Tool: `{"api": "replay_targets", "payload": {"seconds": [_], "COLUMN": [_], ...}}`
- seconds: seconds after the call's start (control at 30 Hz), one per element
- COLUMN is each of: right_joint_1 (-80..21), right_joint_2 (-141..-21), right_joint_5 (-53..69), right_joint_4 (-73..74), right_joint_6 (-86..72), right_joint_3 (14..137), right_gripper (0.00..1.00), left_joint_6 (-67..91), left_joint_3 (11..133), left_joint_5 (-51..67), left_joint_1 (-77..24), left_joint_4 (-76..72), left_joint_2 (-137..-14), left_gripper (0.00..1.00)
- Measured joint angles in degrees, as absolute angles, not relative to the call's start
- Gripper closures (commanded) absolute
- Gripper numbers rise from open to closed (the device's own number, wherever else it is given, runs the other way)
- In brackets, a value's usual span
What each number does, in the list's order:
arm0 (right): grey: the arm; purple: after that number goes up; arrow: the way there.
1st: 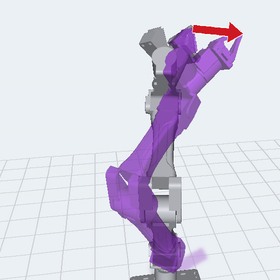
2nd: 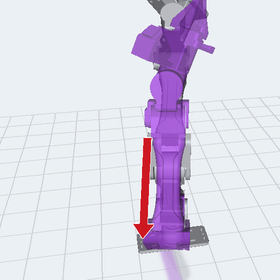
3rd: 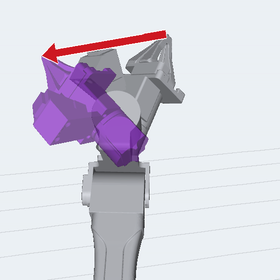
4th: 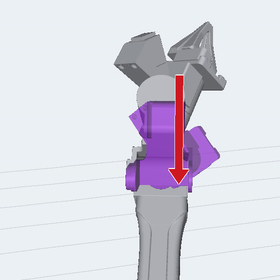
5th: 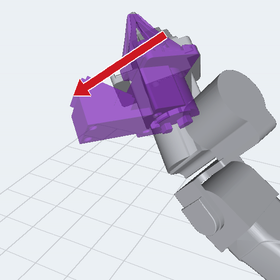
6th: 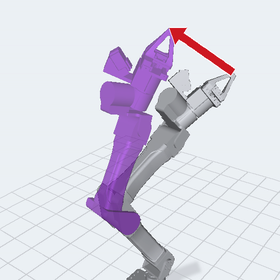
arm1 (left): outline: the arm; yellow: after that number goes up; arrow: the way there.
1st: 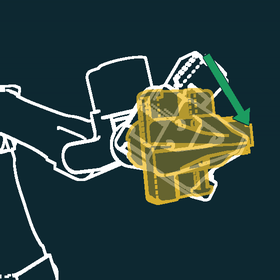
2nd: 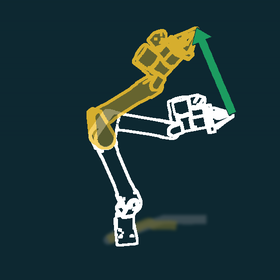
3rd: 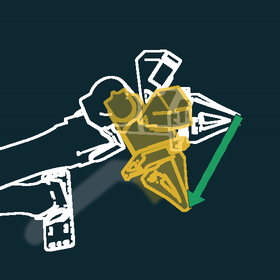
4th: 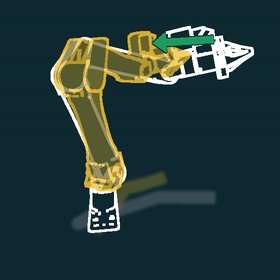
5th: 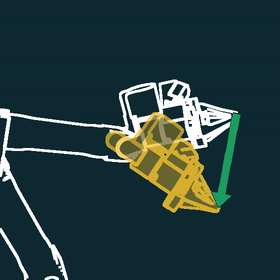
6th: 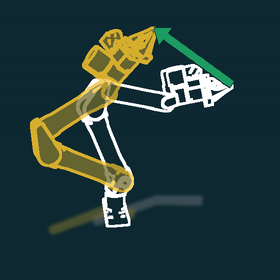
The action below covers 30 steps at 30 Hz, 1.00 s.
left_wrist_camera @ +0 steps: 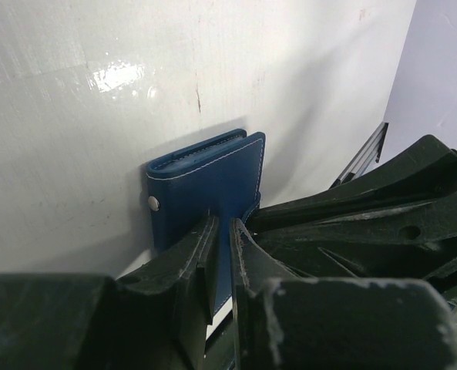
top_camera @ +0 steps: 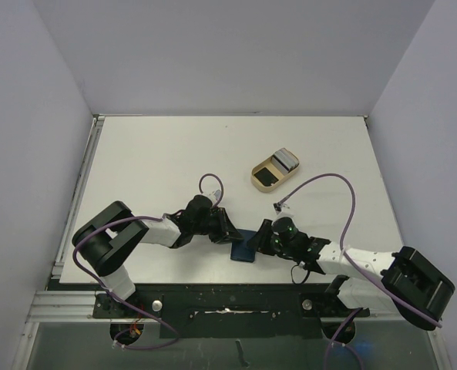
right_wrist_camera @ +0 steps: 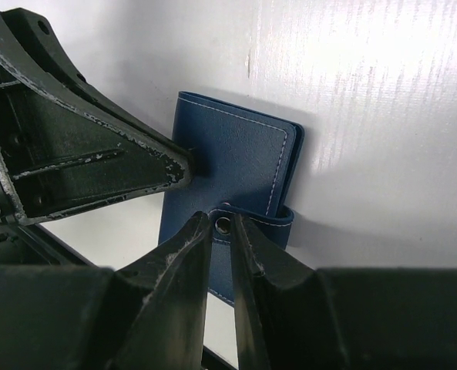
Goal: Put the credit cards into the card holder
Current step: Close the card holder at the center of the board.
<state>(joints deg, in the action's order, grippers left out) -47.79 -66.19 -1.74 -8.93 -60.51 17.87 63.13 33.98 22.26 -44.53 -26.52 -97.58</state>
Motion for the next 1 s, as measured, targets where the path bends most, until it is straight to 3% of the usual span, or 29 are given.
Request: {"api": "replay_targets", "payload": {"seconds": [0.4, 1.0], "right_joint_1": [-48.5, -55.3], "right_joint_2": [-68.7, -65.4], "right_joint_5": [-2.0, -8.0], "right_joint_4": [-10.1, 4.1], "right_joint_6": [-60.0, -59.3], "right_joint_3": [19.1, 23.8], "right_gripper": [0.82, 0.79], "left_joint_6": [63.2, 63.9], "left_joint_3": [34.0, 34.0], "left_joint_5": [21.4, 18.0], "left_joint_1": [-44.7, -46.2], "left_joint_4": [-25.9, -23.0], "left_joint_2": [-97.2, -95.5], "left_gripper": [0.89, 0.89]}}
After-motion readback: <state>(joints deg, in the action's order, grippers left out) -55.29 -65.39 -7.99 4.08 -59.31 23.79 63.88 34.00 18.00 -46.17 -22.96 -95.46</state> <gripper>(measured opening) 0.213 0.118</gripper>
